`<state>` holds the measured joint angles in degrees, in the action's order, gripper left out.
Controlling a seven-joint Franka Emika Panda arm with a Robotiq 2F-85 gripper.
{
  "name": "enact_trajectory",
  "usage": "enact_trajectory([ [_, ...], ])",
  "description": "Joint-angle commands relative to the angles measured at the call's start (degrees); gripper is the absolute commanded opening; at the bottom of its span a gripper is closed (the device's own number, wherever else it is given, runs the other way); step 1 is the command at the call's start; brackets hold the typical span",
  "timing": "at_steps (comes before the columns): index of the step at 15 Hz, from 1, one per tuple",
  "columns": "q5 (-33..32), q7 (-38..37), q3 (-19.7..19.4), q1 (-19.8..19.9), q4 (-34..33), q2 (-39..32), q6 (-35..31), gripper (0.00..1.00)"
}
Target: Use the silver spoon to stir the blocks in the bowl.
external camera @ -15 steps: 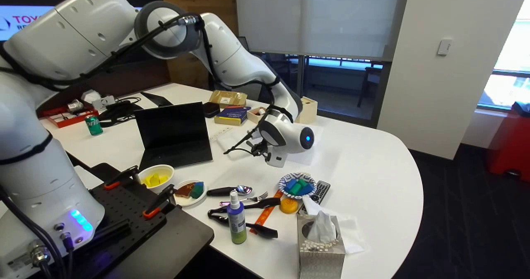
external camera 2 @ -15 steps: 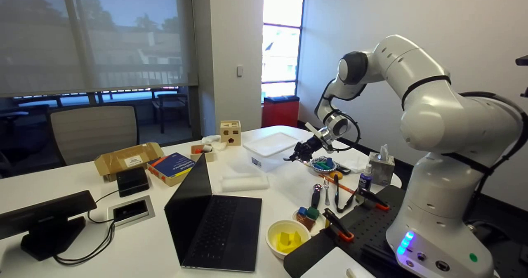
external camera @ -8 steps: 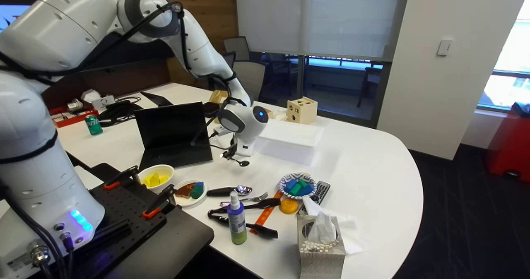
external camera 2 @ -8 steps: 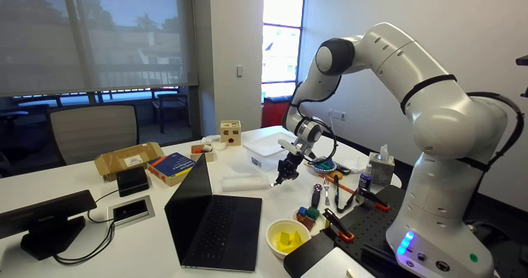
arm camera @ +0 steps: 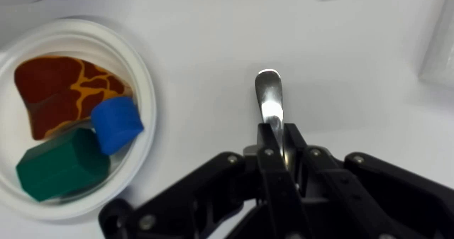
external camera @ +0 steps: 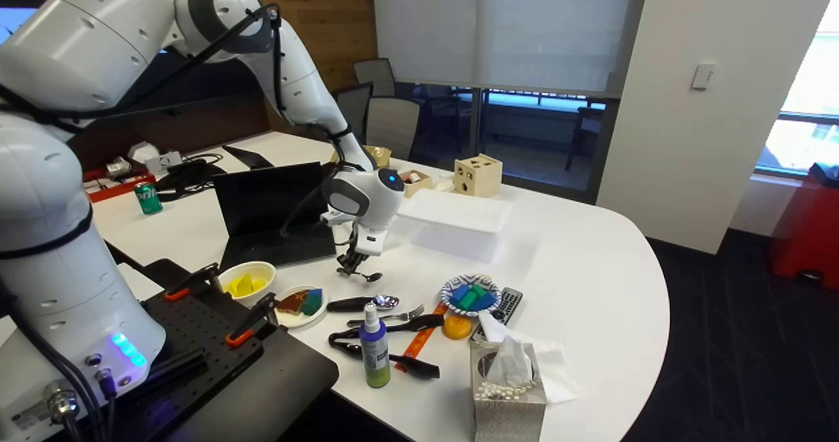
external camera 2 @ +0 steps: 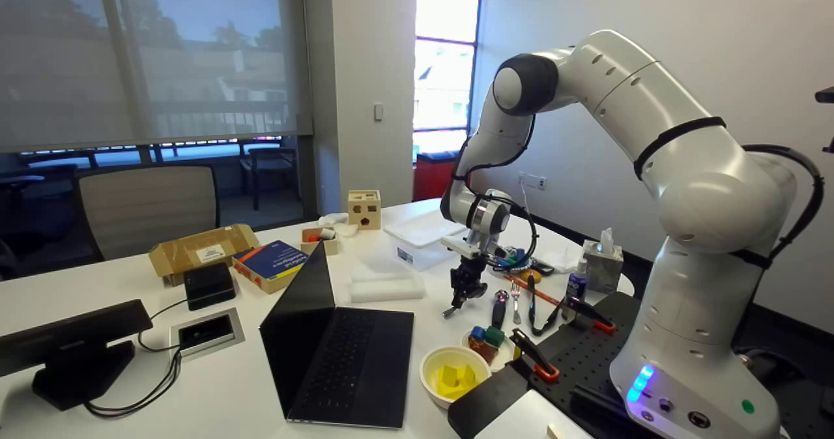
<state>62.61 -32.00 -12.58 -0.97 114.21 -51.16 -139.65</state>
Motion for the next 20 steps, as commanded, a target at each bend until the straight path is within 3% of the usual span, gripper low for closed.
enact_trajectory([
  [1,-2.57,-1.86,0.04,1.02,4.01,3.11,-0.23,0.03],
  [3,-3.08,-2.11,0.22,1.6,4.09,2.69,0.23,0.03],
  [4,-2.99,-2.04,0.32,1.94,3.94,2.43,0.19,0.37],
  [6,-3.2,-2.11,0.3,2.3,3.92,2.39,0.49,0.45],
  [10,-3.15,-2.23,0.14,2.36,4.41,3.19,0.21,0.75],
  [13,-3.51,-2.81,-0.41,0.92,8.35,8.6,-0.32,0.97],
  [16,-5.53,-3.88,-1.34,-2.41,14.18,16.27,-3.64,1.0],
  [20,-13.39,-13.31,-3.41,-8.09,22.86,27.2,-15.97,1.0],
])
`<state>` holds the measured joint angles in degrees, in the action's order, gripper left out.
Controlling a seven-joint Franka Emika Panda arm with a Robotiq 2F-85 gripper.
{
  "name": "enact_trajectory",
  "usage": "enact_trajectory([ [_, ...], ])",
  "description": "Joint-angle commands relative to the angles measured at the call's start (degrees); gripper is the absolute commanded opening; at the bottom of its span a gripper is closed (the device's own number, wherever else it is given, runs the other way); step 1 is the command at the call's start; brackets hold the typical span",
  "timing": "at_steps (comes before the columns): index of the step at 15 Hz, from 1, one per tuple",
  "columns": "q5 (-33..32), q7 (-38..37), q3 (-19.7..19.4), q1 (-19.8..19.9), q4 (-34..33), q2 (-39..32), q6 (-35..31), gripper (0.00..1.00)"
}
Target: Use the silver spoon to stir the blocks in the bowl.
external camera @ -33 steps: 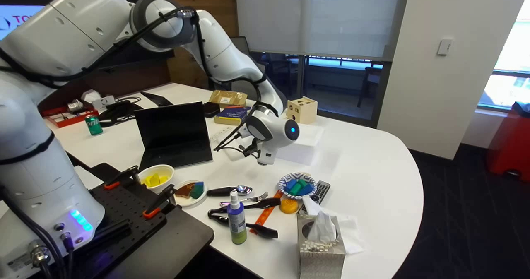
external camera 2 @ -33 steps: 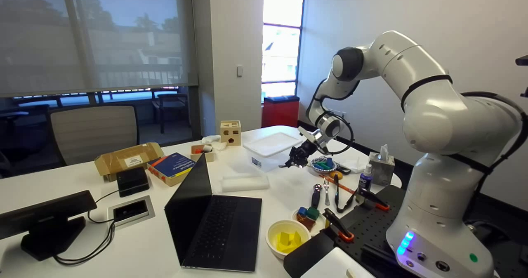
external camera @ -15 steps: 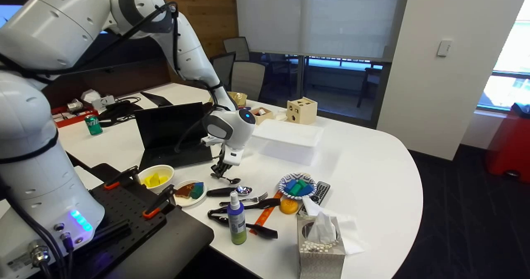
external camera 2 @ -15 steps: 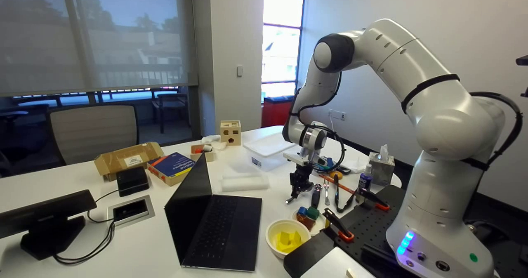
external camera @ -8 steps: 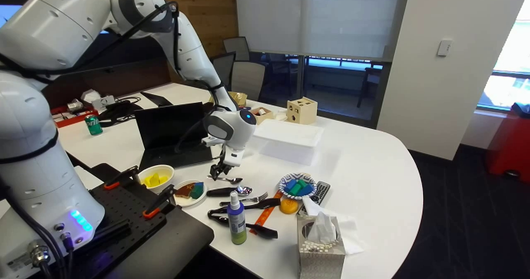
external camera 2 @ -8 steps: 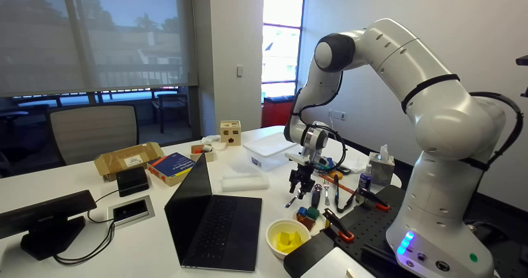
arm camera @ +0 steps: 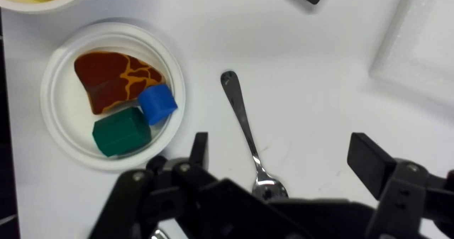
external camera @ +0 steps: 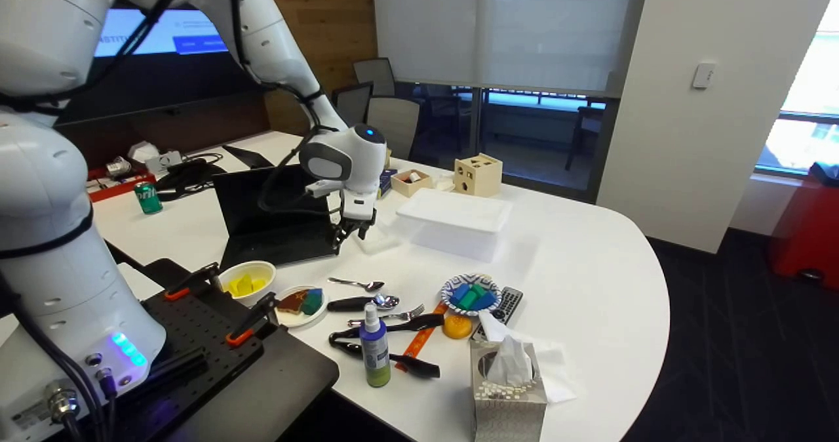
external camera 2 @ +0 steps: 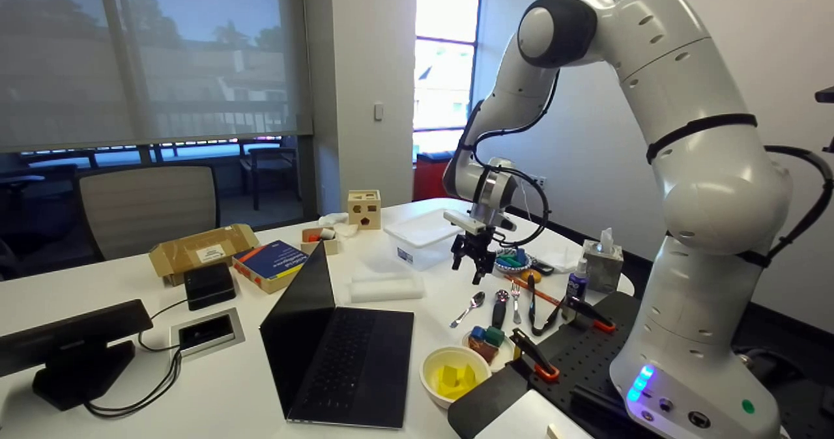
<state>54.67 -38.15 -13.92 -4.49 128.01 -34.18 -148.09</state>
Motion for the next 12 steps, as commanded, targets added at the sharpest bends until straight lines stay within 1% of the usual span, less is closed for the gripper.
enact_trajectory([
  [1,-9.04,-10.59,-2.87,-6.03,11.32,13.06,-10.27,1.0],
  [2,-13.28,-14.7,-3.94,-7.56,13.54,15.82,-12.63,1.0],
  [3,-16.03,-17.72,-8.17,-12.04,15.29,18.25,-12.84,1.0],
  [5,-25.87,-26.11,-14.16,-17.42,18.46,23.23,-13.23,1.0],
  [7,-35.83,-34.0,-20.06,-22.13,19.36,26.29,-12.1,1.0],
  [8,-40.54,-37.45,-22.48,-23.8,19.38,27.57,-11.51,1.0],
  [10,-48.84,-43.63,-25.96,-26.11,19.09,29.94,-10.24,1.0],
  [12,-55.23,-48.26,-27.79,-27.07,18.36,31.85,-8.82,1.0],
])
